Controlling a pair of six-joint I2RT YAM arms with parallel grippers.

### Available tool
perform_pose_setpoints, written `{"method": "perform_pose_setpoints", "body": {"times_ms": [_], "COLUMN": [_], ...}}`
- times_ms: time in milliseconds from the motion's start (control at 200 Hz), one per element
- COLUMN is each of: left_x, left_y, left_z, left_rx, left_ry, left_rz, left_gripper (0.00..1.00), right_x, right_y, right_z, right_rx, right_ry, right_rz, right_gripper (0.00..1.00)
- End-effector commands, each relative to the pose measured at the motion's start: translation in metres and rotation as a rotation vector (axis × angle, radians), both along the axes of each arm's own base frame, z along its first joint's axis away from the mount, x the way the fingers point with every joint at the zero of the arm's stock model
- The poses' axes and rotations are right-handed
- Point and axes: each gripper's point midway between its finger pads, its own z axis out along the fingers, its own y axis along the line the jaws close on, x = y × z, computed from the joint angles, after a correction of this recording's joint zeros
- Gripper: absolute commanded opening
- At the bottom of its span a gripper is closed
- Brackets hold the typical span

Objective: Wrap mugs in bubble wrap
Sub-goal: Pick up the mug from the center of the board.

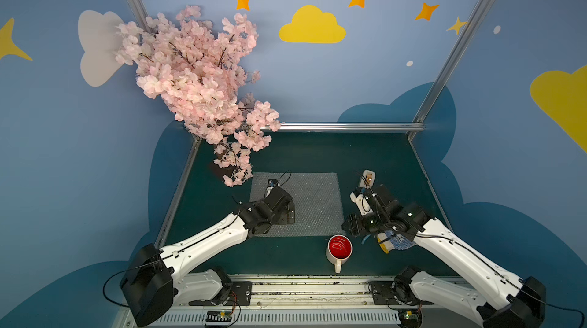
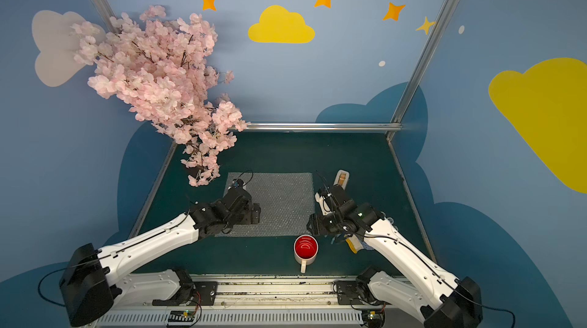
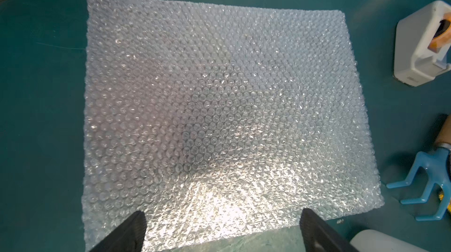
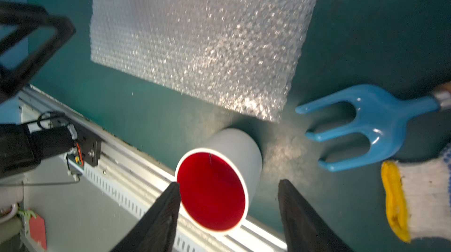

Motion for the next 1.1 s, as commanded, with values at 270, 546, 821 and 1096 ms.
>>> {"method": "perform_pose_setpoints", "body": {"times_ms": [270, 546, 821, 1096], "left_x": [0.007, -0.001, -0.004, -0.004], "left_y": [-0.009, -0.002, 0.008, 0.021], "left_z": [0.013, 0.006, 0.004, 0.001], "left_rx": [-0.059, -0.064, -0.069, -0.069], "left_ry": [-0.051, -0.035, -0.035, -0.025], "left_rz": [-0.008, 0.005, 0.020, 0.052], "left_gripper": [0.99, 0.99, 0.99, 0.99], "right_x": [-0.026, -0.015, -0.016, -0.017], "right_y": [-0.009, 0.004, 0.001, -0.004], "right_z": [-0.041, -0.066, -0.078, -0.063], "right_rx": [-0.233, -0.349, -0.423, -0.426], "right_ry": [0.115, 0.122, 0.119, 0.088], "right_rz": [0.017, 0.034, 0.050, 0.041], "right_gripper": [0.53, 0.37, 0.13, 0.00]}}
